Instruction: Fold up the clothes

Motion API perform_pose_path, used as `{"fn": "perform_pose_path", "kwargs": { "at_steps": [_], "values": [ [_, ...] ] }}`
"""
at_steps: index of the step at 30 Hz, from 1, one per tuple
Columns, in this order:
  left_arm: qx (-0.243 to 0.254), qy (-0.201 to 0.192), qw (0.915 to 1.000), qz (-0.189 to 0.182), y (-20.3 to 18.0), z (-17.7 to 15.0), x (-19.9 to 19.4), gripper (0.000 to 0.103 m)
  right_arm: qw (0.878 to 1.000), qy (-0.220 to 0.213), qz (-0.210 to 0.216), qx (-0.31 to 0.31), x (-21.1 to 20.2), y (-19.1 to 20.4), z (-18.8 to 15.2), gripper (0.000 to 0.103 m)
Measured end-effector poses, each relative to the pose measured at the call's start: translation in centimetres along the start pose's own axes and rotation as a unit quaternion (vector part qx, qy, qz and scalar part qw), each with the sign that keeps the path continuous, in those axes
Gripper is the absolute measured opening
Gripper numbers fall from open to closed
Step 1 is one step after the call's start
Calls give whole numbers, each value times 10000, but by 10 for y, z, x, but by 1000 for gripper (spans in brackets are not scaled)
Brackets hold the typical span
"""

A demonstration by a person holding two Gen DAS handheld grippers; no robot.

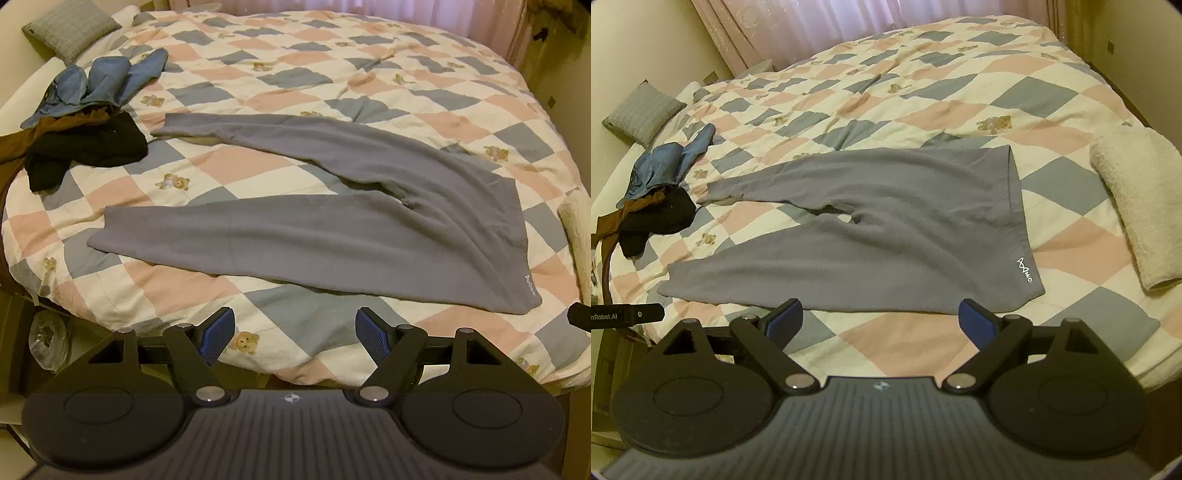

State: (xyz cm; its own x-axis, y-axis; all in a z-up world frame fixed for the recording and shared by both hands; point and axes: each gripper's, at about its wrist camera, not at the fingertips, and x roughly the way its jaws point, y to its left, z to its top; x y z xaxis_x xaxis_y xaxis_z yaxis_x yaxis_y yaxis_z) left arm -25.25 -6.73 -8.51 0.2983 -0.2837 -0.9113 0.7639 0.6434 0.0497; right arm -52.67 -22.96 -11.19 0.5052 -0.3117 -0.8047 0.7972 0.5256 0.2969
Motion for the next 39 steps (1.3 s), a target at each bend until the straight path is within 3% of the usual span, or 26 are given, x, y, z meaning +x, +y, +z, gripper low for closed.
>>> {"fn": "perform_pose_path", "kwargs": {
  "at_steps": [8, 13, 19, 23, 28, 31, 33, 35, 39],
  "values": [
    [419, 153, 9983, -381, -3, 1, 32, 74, 9993, 218, -123, 294, 16, -16, -9, 90],
    [727, 203, 9964, -392, 13, 25, 72, 73, 9960, 484, -316, 681, 36, -41, -16, 90],
    [1351, -126, 9907, -67, 54, 106, 139, 68, 9946, 659, -587, 543, 73, -66, 6, 90],
    [1947, -454, 9797, 121, 75, 179, 192, 67, 9965, 448, -563, 413, 108, -77, 48, 86],
    [2801, -761, 9564, 324, 95, 264, 261, 62, 9978, -494, -409, 172, 157, -76, 118, 89],
    [3488, -693, 9335, 458, 104, 309, 307, 42, 9979, -148, -602, -171, 211, -74, 156, 88],
    [3965, -596, 9151, 435, 108, 333, 337, 23, 9982, -62, -497, -326, 235, -77, 175, 88],
    [4415, -432, 8957, 295, 111, 349, 364, 20, 9980, 10, -404, -482, 259, -80, 196, 88],
    [5141, -64, 8577, -92, 112, 370, 408, 25, 9968, 195, -175, -757, 296, -84, 238, 88]
  ]
}}
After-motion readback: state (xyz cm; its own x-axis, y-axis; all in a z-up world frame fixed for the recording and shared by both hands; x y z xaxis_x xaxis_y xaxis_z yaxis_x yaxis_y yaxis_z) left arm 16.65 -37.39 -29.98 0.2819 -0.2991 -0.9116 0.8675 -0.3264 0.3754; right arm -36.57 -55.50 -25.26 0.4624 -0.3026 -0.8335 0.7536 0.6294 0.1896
